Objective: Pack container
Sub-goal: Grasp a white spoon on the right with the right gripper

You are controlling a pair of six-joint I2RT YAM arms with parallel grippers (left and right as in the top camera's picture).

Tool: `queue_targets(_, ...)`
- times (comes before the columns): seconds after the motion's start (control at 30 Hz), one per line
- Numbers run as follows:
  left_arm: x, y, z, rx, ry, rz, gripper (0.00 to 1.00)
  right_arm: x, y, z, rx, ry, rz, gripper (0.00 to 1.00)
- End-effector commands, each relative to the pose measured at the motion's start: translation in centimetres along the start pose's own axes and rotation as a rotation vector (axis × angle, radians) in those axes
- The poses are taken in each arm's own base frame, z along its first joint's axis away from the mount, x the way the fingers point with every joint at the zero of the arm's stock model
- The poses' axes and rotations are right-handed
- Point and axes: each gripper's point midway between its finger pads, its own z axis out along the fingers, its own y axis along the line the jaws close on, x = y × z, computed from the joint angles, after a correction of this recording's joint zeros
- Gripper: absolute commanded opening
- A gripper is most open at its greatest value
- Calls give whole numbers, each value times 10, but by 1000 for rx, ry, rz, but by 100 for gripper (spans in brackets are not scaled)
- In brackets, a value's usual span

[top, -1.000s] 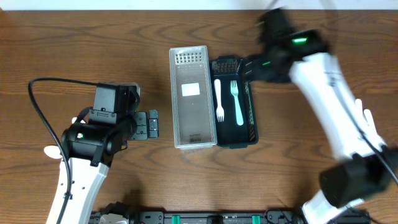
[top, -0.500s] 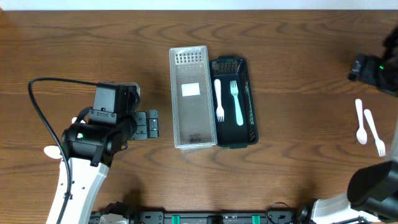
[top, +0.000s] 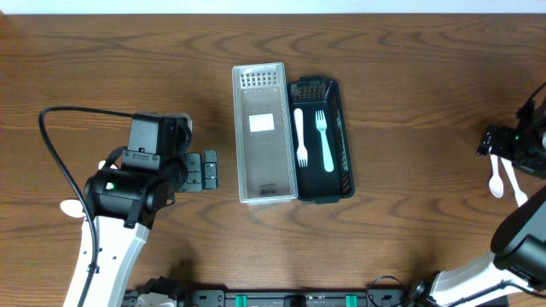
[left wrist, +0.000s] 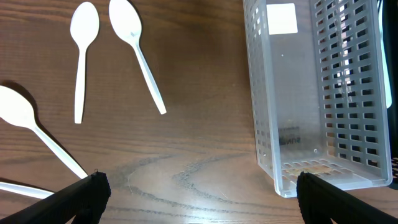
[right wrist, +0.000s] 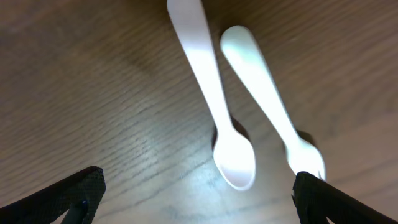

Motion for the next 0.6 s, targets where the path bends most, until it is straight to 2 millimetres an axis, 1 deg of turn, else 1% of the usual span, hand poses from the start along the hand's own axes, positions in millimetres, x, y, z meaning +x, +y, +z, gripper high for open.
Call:
queue_targets(0.0,-2,3,-1,-17,-5,-2,98,5,3,19,-33,43,-29,99)
queue_targets(0.27,-2,3,-1,-17,-2,-2,98,9,6,47,-47,96,-31,99)
queue_targets(0.4,-1,4,-1,-18,2,-2,98,15,7,61,-54,137,-31,99)
queue_targets(0.57,-1,4,-1,-18,2,-2,98,20,12,72,-77,166,-31,98)
